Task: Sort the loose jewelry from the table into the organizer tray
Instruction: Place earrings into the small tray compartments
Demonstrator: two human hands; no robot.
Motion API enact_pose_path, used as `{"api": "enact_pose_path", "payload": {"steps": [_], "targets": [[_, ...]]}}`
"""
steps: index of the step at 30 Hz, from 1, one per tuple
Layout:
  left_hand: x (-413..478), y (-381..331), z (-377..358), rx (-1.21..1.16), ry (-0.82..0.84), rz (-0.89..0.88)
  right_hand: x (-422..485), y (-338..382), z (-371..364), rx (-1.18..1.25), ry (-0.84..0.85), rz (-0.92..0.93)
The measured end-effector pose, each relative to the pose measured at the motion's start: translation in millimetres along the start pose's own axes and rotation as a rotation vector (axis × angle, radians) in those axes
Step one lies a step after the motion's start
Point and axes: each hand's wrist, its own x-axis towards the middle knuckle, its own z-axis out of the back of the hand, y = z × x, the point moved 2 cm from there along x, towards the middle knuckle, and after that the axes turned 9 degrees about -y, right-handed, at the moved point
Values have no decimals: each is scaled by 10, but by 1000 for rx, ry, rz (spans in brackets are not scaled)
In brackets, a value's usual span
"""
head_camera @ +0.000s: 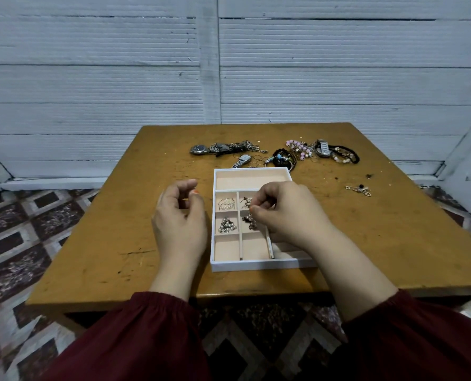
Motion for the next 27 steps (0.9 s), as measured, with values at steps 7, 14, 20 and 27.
{"api": "enact_pose_path", "payload": {"steps": [7,14,20,27], "targets": [[-8,-13,13,1,-4,-19,-38,66,-9,-233,-12,108],[-5,-27,18,18,-2,-23,-32,53,-29,-255,-6,109],[-5,-25,25,22,-3,-23,-28,35,-19,-217,-2,96],[-21,-40,28,10,14,-26,-32,-1,-3,-112,-14,47]]}}
